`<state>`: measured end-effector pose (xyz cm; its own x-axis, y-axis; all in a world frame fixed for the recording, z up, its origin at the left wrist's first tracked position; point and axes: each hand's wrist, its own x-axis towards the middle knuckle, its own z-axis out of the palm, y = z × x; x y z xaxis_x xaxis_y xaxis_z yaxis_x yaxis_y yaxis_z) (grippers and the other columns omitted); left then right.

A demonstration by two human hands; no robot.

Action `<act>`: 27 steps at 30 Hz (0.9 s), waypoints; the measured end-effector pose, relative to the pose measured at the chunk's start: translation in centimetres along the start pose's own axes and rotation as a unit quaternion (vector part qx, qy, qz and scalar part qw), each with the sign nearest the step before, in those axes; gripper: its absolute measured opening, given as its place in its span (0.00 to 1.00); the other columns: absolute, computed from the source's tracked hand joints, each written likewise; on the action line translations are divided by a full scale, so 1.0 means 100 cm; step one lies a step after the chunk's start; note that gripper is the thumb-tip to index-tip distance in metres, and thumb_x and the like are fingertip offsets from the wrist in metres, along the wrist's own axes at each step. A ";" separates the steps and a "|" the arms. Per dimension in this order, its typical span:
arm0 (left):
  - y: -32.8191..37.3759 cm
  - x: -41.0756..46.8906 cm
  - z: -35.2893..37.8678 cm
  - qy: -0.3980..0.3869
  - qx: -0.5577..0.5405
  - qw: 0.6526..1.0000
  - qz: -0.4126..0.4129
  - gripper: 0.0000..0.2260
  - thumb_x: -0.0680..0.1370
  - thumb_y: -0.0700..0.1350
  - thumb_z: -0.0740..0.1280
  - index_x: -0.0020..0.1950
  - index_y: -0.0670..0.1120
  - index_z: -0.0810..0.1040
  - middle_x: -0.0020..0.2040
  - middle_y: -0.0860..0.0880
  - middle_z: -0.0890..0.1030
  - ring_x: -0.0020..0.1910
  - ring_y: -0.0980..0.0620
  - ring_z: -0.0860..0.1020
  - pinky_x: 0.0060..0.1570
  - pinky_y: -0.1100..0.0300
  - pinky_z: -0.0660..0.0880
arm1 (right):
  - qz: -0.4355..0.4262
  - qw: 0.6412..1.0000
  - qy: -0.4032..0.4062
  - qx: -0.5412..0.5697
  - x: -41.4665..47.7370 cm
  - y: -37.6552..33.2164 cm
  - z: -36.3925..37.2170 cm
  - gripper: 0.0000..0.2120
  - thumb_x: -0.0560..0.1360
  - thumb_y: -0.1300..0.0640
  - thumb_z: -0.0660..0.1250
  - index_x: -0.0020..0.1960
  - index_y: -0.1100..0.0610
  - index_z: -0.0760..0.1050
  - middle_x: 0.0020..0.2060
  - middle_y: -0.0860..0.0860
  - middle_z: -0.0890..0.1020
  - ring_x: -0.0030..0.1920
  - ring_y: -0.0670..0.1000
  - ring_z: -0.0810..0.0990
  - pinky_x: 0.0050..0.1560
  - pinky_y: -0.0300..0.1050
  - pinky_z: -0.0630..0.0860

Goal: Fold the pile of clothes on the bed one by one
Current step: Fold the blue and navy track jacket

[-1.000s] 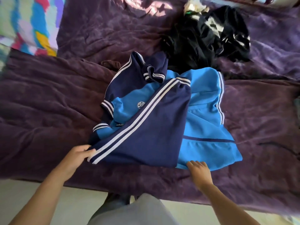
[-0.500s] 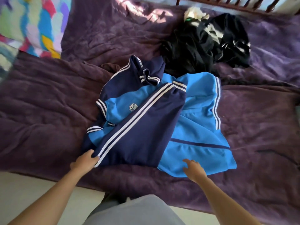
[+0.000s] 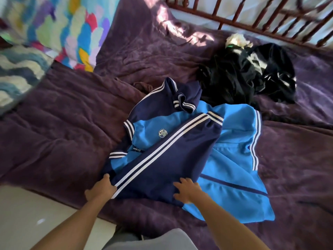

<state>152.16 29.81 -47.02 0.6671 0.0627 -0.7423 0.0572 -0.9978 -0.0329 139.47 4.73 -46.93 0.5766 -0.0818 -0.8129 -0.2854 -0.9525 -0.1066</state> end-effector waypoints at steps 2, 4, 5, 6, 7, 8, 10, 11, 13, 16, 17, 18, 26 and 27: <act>0.008 0.000 -0.005 0.016 0.015 1.000 -0.001 0.23 0.78 0.50 0.59 0.72 0.50 0.59 0.65 0.48 0.73 0.64 0.47 0.71 0.63 0.52 0.64 | 0.020 0.999 0.025 0.007 0.003 0.003 -0.016 0.26 0.79 0.46 0.56 0.75 0.50 0.56 0.73 0.53 0.57 0.73 0.55 0.56 0.69 0.55 0.59; 0.020 0.001 -0.017 0.089 0.021 0.995 0.033 0.19 0.78 0.51 0.60 0.68 0.50 0.64 0.63 0.48 0.74 0.62 0.48 0.72 0.58 0.53 0.67 | 0.038 0.994 0.092 0.033 0.007 0.009 -0.046 0.25 0.79 0.47 0.56 0.74 0.49 0.57 0.74 0.53 0.57 0.73 0.54 0.55 0.68 0.54 0.60; 0.028 0.003 -0.024 0.133 0.015 0.989 0.063 0.18 0.77 0.51 0.61 0.66 0.50 0.66 0.62 0.48 0.74 0.61 0.48 0.72 0.56 0.53 0.68 | 0.048 0.990 0.124 0.048 0.011 0.012 -0.064 0.24 0.79 0.48 0.56 0.74 0.48 0.58 0.74 0.53 0.57 0.73 0.54 0.55 0.68 0.54 0.60; 0.037 0.006 -0.030 0.166 0.003 0.981 0.097 0.18 0.77 0.51 0.61 0.66 0.50 0.67 0.62 0.48 0.74 0.61 0.47 0.72 0.55 0.53 0.68 | 0.060 0.985 0.151 0.063 0.016 0.015 -0.084 0.23 0.79 0.49 0.56 0.73 0.48 0.60 0.73 0.54 0.57 0.73 0.55 0.56 0.68 0.53 0.60; 0.047 0.010 -0.036 0.184 -0.004 0.974 0.129 0.18 0.77 0.51 0.61 0.67 0.50 0.68 0.63 0.48 0.73 0.61 0.47 0.71 0.55 0.53 0.68 | 0.072 0.979 0.172 0.079 0.021 0.018 -0.103 0.22 0.79 0.50 0.56 0.73 0.47 0.61 0.73 0.54 0.57 0.72 0.56 0.57 0.67 0.53 0.61; 0.058 0.013 -0.041 0.189 0.001 0.969 0.161 0.19 0.78 0.51 0.61 0.68 0.50 0.67 0.64 0.49 0.71 0.62 0.48 0.70 0.56 0.53 0.68 | 0.084 0.974 0.189 0.095 0.027 0.019 -0.120 0.22 0.79 0.51 0.56 0.72 0.46 0.62 0.73 0.55 0.57 0.72 0.57 0.57 0.67 0.53 0.61; 0.081 0.020 -0.047 0.186 0.020 0.958 0.215 0.21 0.78 0.51 0.59 0.70 0.50 0.64 0.67 0.49 0.68 0.64 0.48 0.67 0.58 0.54 0.68 | 0.105 0.962 0.219 0.123 0.040 0.020 -0.150 0.25 0.78 0.53 0.57 0.74 0.48 0.58 0.73 0.56 0.57 0.71 0.58 0.58 0.66 0.53 0.62; 0.091 0.025 -0.049 0.180 0.028 0.955 0.234 0.22 0.78 0.51 0.59 0.71 0.49 0.63 0.69 0.48 0.66 0.66 0.47 0.66 0.59 0.54 0.68 | 0.116 0.957 0.234 0.131 0.048 0.020 -0.163 0.27 0.78 0.53 0.58 0.75 0.49 0.54 0.73 0.57 0.56 0.71 0.58 0.58 0.66 0.54 0.62; 0.109 0.036 -0.052 0.164 0.045 0.950 0.260 0.23 0.78 0.51 0.58 0.73 0.50 0.60 0.74 0.47 0.58 0.71 0.48 0.60 0.63 0.54 0.66 | 0.138 0.944 0.263 0.142 0.066 0.020 -0.185 0.33 0.77 0.51 0.61 0.76 0.53 0.49 0.73 0.57 0.57 0.72 0.59 0.58 0.66 0.54 0.63; 0.126 0.059 -0.059 0.150 0.083 0.944 0.281 0.26 0.79 0.52 0.56 0.76 0.51 0.53 0.78 0.47 0.48 0.76 0.48 0.50 0.68 0.52 0.59 | 0.172 0.924 0.294 0.175 0.096 0.027 -0.210 0.40 0.74 0.49 0.66 0.76 0.55 0.46 0.73 0.56 0.57 0.71 0.58 0.58 0.66 0.55 0.63; 0.130 0.068 -0.062 0.146 0.100 0.942 0.285 0.27 0.80 0.52 0.55 0.77 0.51 0.51 0.78 0.46 0.46 0.76 0.48 0.47 0.69 0.52 0.57 | 0.183 0.918 0.302 0.179 0.107 0.030 -0.218 0.42 0.73 0.48 0.68 0.76 0.55 0.46 0.73 0.56 0.57 0.72 0.57 0.57 0.66 0.55 0.63; 0.133 0.077 -0.065 0.140 0.116 0.940 0.290 0.27 0.80 0.52 0.54 0.77 0.51 0.49 0.78 0.46 0.44 0.76 0.47 0.46 0.70 0.51 0.56 | 0.194 0.915 0.308 0.175 0.117 0.032 -0.225 0.45 0.72 0.47 0.69 0.77 0.55 0.45 0.73 0.55 0.57 0.72 0.57 0.56 0.66 0.54 0.62; 0.140 0.140 -0.071 -0.006 0.194 0.937 0.291 0.26 0.80 0.55 0.54 0.76 0.60 0.48 0.78 0.47 0.43 0.76 0.48 0.41 0.71 0.45 0.50 | 0.228 0.893 0.362 0.140 0.171 0.050 -0.239 0.24 0.75 0.49 0.64 0.69 0.54 0.65 0.66 0.55 0.69 0.67 0.57 0.65 0.61 0.53 0.64; 0.142 0.144 -0.072 -0.026 0.191 0.939 0.286 0.25 0.80 0.54 0.54 0.76 0.61 0.49 0.78 0.47 0.44 0.76 0.48 0.40 0.71 0.44 0.50 | 0.220 0.888 0.376 0.147 0.171 0.053 -0.242 0.18 0.76 0.52 0.62 0.65 0.55 0.69 0.63 0.55 0.74 0.64 0.58 0.68 0.59 0.51 0.64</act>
<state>167.94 16.72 -53.36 0.4695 -0.4764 -0.7434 -0.5762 -0.8033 0.1508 166.30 -8.83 -47.54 0.6764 -0.7054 -0.2118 -0.7336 -0.6708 -0.1087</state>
